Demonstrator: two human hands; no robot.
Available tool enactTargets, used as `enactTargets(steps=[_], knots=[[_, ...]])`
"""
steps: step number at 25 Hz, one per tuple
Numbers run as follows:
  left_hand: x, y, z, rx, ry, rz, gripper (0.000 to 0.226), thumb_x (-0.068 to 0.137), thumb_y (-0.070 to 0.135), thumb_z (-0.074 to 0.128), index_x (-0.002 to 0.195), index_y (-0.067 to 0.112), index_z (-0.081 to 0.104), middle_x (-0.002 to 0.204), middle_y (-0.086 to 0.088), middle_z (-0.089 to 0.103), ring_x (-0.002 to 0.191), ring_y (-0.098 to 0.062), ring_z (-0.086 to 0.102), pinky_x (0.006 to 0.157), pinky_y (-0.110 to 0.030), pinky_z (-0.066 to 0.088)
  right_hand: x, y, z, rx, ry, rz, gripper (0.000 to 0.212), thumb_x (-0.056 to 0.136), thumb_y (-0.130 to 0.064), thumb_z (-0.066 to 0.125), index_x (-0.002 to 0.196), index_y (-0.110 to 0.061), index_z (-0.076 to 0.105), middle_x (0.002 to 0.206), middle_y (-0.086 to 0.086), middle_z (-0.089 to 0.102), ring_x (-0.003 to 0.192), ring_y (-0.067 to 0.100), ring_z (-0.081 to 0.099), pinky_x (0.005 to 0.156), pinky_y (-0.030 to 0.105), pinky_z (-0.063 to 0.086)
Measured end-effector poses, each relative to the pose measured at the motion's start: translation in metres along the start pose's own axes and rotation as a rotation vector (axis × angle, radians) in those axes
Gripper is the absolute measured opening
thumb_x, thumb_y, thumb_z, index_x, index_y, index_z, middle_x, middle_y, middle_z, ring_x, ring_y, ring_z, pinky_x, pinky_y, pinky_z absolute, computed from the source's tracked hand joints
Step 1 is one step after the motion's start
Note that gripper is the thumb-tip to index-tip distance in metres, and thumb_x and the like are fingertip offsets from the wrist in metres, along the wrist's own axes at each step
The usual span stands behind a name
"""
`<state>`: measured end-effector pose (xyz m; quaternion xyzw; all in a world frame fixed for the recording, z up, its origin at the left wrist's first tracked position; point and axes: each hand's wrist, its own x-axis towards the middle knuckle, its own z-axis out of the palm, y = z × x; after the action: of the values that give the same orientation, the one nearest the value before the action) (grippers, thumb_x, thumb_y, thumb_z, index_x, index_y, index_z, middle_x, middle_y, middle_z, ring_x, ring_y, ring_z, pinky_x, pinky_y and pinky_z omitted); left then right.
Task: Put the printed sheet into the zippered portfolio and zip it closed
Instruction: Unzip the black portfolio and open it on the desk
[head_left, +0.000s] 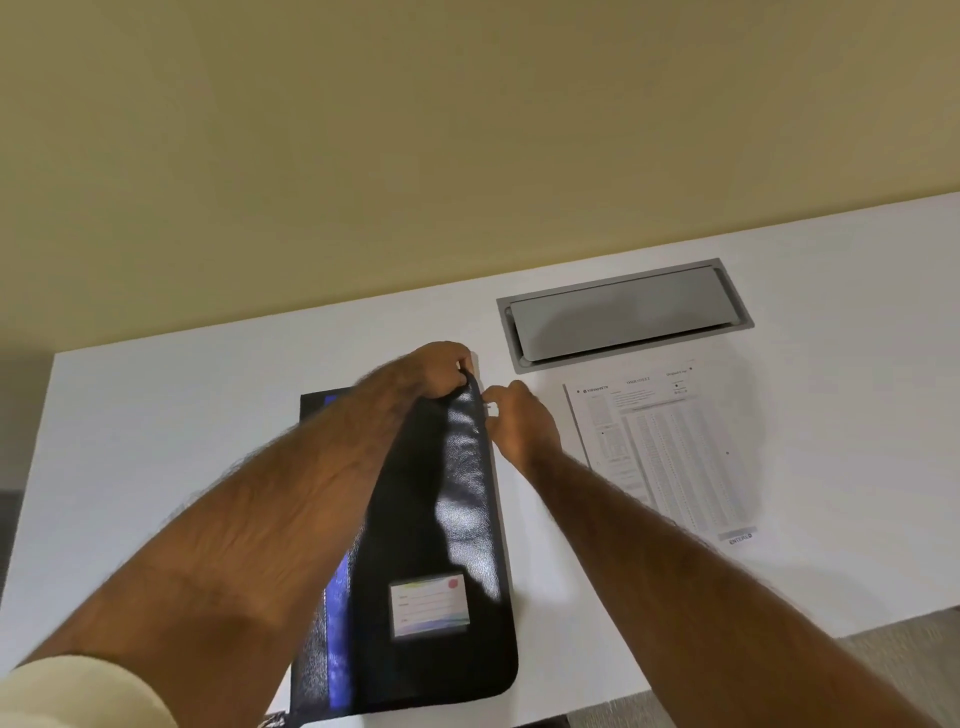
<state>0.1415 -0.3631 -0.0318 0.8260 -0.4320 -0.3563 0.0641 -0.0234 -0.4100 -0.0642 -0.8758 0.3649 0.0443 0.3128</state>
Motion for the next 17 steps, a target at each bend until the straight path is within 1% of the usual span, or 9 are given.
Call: enactTargets(steps=[3, 4, 6, 8, 10, 12, 14, 16, 17], knots=[[-0.003, 0.000, -0.004, -0.004, 0.007, 0.011, 0.021, 0.093, 0.002, 0.057, 0.112, 0.005, 0.066, 0.124, -0.011, 0.065, 0.116, -0.025, 0.056, 0.079, -0.022, 0.033, 0.003, -0.002, 0.000, 0.034, 0.035, -0.010, 0.014, 0.094, -0.010, 0.058, 0.099, -0.013, 0.071, 0.095, 0.008, 0.071, 0.081, 0.028, 0.064, 0.070, 0.029, 0.049], [-0.004, 0.000, -0.005, -0.008, 0.012, 0.016, 0.021, 0.093, 0.002, 0.057, 0.112, 0.005, 0.066, 0.123, -0.011, 0.065, 0.116, -0.025, 0.056, 0.078, -0.022, 0.033, 0.003, -0.003, 0.000, 0.062, 0.039, 0.003, 0.015, 0.093, -0.007, 0.055, 0.092, -0.012, 0.068, 0.087, 0.007, 0.071, 0.075, 0.027, 0.061, 0.065, 0.029, 0.046], [-0.006, -0.001, -0.006, -0.010, 0.023, 0.019, 0.021, 0.092, 0.001, 0.057, 0.111, 0.004, 0.066, 0.122, -0.012, 0.066, 0.115, -0.026, 0.057, 0.077, -0.022, 0.033, 0.004, -0.005, 0.002, 0.112, 0.041, 0.018, 0.017, 0.093, -0.003, 0.050, 0.085, -0.009, 0.064, 0.080, 0.009, 0.069, 0.069, 0.025, 0.055, 0.062, 0.032, 0.047], [-0.009, -0.003, -0.008, -0.002, 0.029, 0.024, 0.021, 0.092, 0.000, 0.057, 0.111, 0.002, 0.065, 0.121, -0.013, 0.066, 0.115, -0.028, 0.057, 0.083, -0.027, 0.038, 0.002, -0.008, 0.003, 0.126, 0.035, -0.001, 0.018, 0.093, -0.002, 0.050, 0.085, -0.007, 0.065, 0.081, 0.011, 0.069, 0.069, 0.027, 0.058, 0.063, 0.032, 0.050], [-0.011, -0.005, -0.009, 0.011, 0.037, 0.021, 0.021, 0.091, 0.001, 0.057, 0.111, 0.002, 0.064, 0.120, -0.015, 0.065, 0.116, -0.030, 0.057, 0.093, -0.034, 0.042, -0.002, -0.007, 0.005, 0.124, 0.047, -0.034, 0.019, 0.094, -0.001, 0.052, 0.086, -0.006, 0.068, 0.084, 0.011, 0.069, 0.074, 0.028, 0.064, 0.067, 0.034, 0.055], [-0.010, -0.008, -0.008, 0.020, 0.062, -0.009, 0.019, 0.092, 0.003, 0.056, 0.109, 0.006, 0.064, 0.121, -0.013, 0.065, 0.117, -0.030, 0.056, 0.100, -0.041, 0.044, -0.011, -0.001, 0.009, 0.088, 0.045, -0.050, 0.020, 0.094, -0.002, 0.054, 0.091, -0.007, 0.073, 0.089, 0.009, 0.071, 0.076, 0.025, 0.067, 0.071, 0.035, 0.060], [-0.010, -0.008, -0.006, 0.035, 0.090, -0.054, 0.017, 0.092, 0.006, 0.055, 0.106, 0.013, 0.063, 0.122, -0.010, 0.065, 0.118, -0.030, 0.056, 0.104, -0.044, 0.043, -0.027, 0.009, 0.016, 0.029, 0.005, -0.051, 0.019, 0.094, -0.004, 0.058, 0.099, -0.011, 0.076, 0.095, 0.006, 0.072, 0.079, 0.022, 0.069, 0.074, 0.032, 0.060], [-0.010, -0.009, -0.002, 0.043, 0.098, -0.083, 0.016, 0.093, 0.008, 0.054, 0.104, 0.017, 0.062, 0.123, -0.009, 0.065, 0.118, -0.029, 0.056, 0.104, -0.044, 0.043, -0.047, 0.022, 0.026, 0.004, -0.026, -0.046, 0.017, 0.094, -0.009, 0.060, 0.099, -0.014, 0.075, 0.095, 0.004, 0.072, 0.081, 0.021, 0.070, 0.073, 0.029, 0.056], [-0.009, -0.009, 0.000, 0.042, 0.092, -0.091, 0.017, 0.094, 0.009, 0.054, 0.107, 0.016, 0.062, 0.123, -0.009, 0.064, 0.117, -0.029, 0.057, 0.103, -0.044, 0.044, -0.057, 0.026, 0.030, 0.014, -0.040, -0.032, 0.016, 0.095, -0.011, 0.059, 0.097, -0.015, 0.075, 0.095, 0.003, 0.072, 0.082, 0.020, 0.070, 0.075, 0.029, 0.057]])
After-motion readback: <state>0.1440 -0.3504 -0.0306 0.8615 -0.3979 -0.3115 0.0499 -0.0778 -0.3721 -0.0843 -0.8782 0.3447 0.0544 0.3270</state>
